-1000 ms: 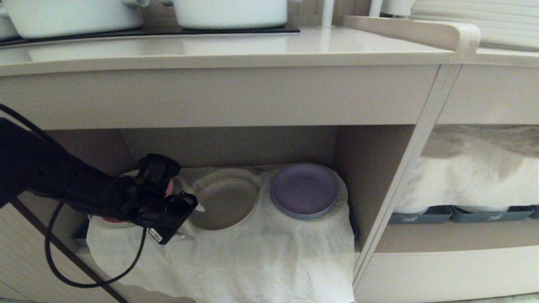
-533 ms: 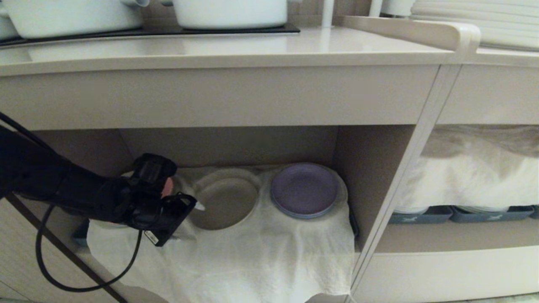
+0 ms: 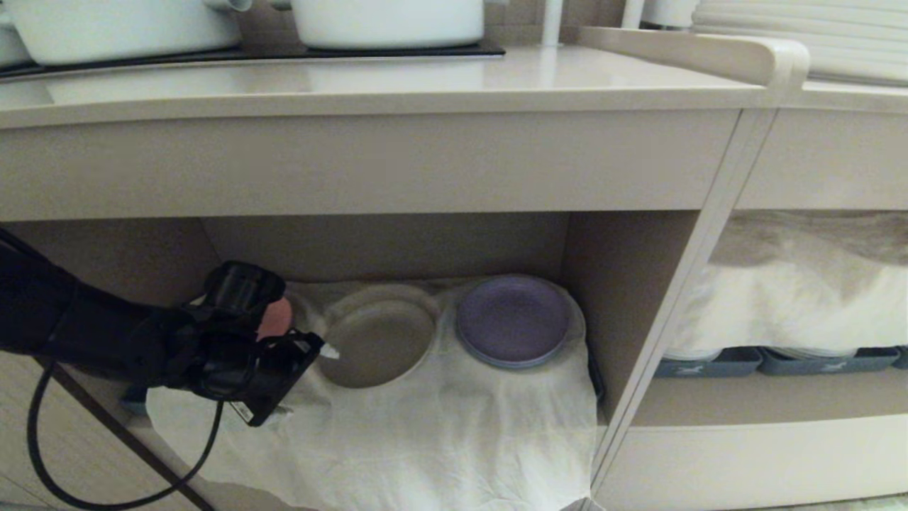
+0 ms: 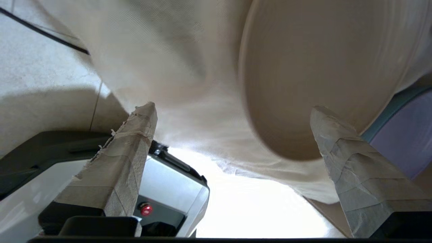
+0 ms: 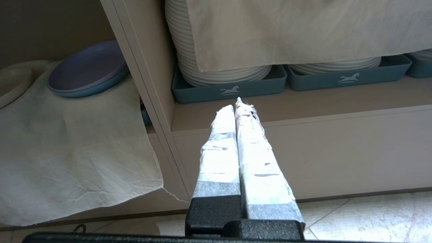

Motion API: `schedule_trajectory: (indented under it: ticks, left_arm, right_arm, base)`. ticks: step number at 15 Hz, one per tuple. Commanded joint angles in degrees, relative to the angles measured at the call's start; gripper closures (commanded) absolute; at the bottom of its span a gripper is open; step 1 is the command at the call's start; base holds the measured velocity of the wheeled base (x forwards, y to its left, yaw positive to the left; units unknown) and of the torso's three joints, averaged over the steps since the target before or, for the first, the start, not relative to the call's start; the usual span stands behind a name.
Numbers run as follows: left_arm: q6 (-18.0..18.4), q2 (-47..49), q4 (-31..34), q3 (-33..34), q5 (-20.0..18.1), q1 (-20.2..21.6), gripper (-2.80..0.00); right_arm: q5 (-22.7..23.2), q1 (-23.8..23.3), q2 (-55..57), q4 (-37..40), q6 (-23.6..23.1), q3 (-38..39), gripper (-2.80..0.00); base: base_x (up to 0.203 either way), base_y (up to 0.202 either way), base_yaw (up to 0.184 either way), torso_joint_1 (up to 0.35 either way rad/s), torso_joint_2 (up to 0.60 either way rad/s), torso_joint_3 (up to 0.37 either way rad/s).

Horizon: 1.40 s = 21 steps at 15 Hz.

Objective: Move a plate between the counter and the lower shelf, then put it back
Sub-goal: Put the plate in the cupboard, then pick up the plate in the cupboard

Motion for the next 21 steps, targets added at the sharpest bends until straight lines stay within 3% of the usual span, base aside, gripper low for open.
schedule_trajectory:
  ticks: [1,18,19,21]
  left_arm:
    - [-0.4,-1.7,0.0,1.1,0.0,0.0,-2.8]
    - [-0.1,-15.5,0.1,12.7,0.1,-0.2,-2.8]
    - [-0.1,-16.2,0.0,13.4,0.1,-0.2,0.0]
    - [-0.1,-17.6,0.0,14.3,0.1,-0.2,0.0]
  right_arm:
    - [0.0,0.0,0.0,0.0,0.0,0.0,0.0]
    - [0.0,0.0,0.0,0.0,0.0,0.0,0.0]
    - [0.0,0.0,0.0,0.0,0.0,0.0,0.0]
    - [0.0,0.0,0.0,0.0,0.0,0.0,0.0]
  base:
    - [0.0,0.0,0.0,0.0,0.0,0.0]
    - [0.0,0.0,0.0,0.0,0.0,0.0]
    - [0.0,0.0,0.0,0.0,0.0,0.0]
    - [0.0,0.0,0.0,0.0,0.0,0.0]
